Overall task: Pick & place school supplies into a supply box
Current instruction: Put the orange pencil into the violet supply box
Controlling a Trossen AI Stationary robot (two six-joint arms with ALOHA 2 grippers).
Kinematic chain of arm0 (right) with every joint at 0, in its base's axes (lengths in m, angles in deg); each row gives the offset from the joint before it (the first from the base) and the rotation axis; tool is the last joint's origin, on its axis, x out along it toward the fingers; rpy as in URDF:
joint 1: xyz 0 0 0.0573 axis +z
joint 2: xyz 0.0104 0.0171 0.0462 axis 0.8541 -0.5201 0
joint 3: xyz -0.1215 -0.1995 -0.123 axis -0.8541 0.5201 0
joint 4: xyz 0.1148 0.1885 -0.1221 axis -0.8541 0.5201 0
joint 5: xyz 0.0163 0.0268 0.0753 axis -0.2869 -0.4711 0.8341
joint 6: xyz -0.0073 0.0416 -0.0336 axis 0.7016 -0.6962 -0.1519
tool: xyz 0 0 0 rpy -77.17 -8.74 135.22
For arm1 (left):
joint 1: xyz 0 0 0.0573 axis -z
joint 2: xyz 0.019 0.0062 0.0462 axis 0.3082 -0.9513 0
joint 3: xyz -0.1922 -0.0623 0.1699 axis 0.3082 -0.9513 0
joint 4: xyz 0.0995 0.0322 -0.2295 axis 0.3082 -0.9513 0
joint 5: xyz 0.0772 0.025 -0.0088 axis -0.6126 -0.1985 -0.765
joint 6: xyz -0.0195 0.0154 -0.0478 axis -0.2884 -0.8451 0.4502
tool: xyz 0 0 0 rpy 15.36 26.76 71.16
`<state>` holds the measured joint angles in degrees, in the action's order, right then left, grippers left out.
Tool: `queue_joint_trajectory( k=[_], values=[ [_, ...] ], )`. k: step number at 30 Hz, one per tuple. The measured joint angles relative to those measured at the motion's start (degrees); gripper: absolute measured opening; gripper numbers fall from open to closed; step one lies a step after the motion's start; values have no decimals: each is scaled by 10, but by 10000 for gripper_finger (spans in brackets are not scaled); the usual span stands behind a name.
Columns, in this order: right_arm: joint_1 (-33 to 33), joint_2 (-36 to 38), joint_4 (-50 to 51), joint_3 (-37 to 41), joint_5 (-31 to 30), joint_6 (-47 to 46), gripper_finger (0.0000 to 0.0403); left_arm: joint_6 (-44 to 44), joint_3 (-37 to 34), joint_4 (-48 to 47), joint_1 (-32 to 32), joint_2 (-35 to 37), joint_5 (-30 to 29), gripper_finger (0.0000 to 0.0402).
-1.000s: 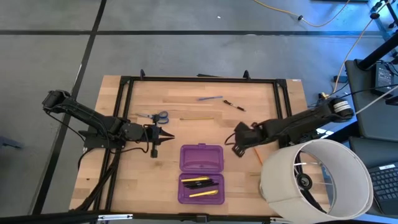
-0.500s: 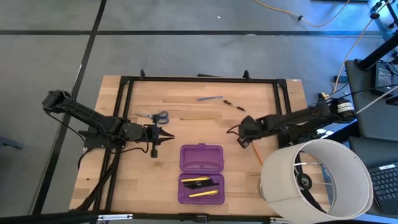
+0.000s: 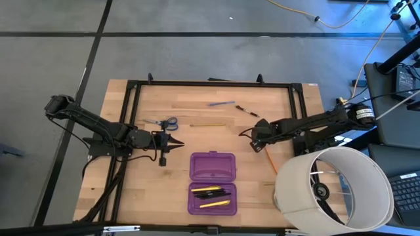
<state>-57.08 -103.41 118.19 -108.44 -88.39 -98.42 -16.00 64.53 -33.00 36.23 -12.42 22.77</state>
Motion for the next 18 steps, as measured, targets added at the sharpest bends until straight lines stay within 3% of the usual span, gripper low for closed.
queue_joint_trajectory(
  k=[10,18],
  values=[
    [0,-27,-7,0,-9,0,213,0,0,0,0,0,0,21],
    [0,-72,-23,0,17,0,202,0,0,0,0,0,0,20]
  ],
)
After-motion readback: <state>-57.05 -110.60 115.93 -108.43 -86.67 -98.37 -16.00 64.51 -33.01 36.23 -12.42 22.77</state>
